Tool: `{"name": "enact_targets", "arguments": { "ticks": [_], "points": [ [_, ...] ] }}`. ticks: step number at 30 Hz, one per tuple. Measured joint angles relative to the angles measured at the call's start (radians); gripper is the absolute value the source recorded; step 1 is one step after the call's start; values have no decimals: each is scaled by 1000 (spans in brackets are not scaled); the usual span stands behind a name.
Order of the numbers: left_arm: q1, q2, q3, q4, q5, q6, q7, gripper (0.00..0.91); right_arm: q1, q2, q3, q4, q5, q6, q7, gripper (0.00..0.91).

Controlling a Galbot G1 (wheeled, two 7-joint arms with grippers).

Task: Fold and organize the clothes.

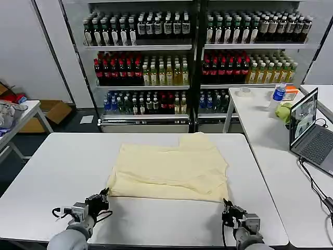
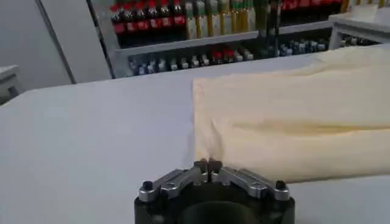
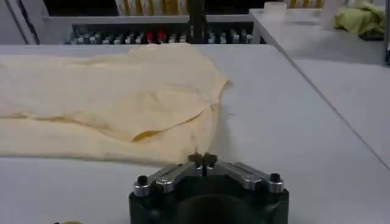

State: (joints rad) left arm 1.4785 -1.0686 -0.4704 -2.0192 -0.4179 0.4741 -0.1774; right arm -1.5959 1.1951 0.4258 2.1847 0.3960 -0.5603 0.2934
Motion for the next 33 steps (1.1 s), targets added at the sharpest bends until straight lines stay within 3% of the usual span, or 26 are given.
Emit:
{"name": "enact_targets", "arguments": {
  "ticks": [15, 16, 17, 18, 19, 20, 33],
  "points": [
    [293, 10, -77, -193, 29, -5, -17, 20, -226, -44, 49, 146, -77, -14, -28, 0],
    [307, 10, -78, -202, 32, -5, -18, 20, -240, -47, 54, 156, -82, -15, -31, 30],
    [323, 9, -81, -212, 35, -5, -19, 20, -251, -50, 58, 163, -87, -16, -33, 756],
    [337, 7, -84, -222, 38, -5, -19, 141, -262, -53, 61, 170, -92, -16, -35, 907],
    [350, 6, -87, -230, 39, -4, -19, 746, -271, -56, 65, 176, -97, -16, -39, 907],
    [364, 6, -91, -239, 41, -3, -19, 907, -278, -58, 68, 182, -101, -16, -41, 907],
    [405, 38, -135, -317, 16, 8, -27, 907, -232, -90, 116, 216, -84, 1, -53, 907]
  ]
}}
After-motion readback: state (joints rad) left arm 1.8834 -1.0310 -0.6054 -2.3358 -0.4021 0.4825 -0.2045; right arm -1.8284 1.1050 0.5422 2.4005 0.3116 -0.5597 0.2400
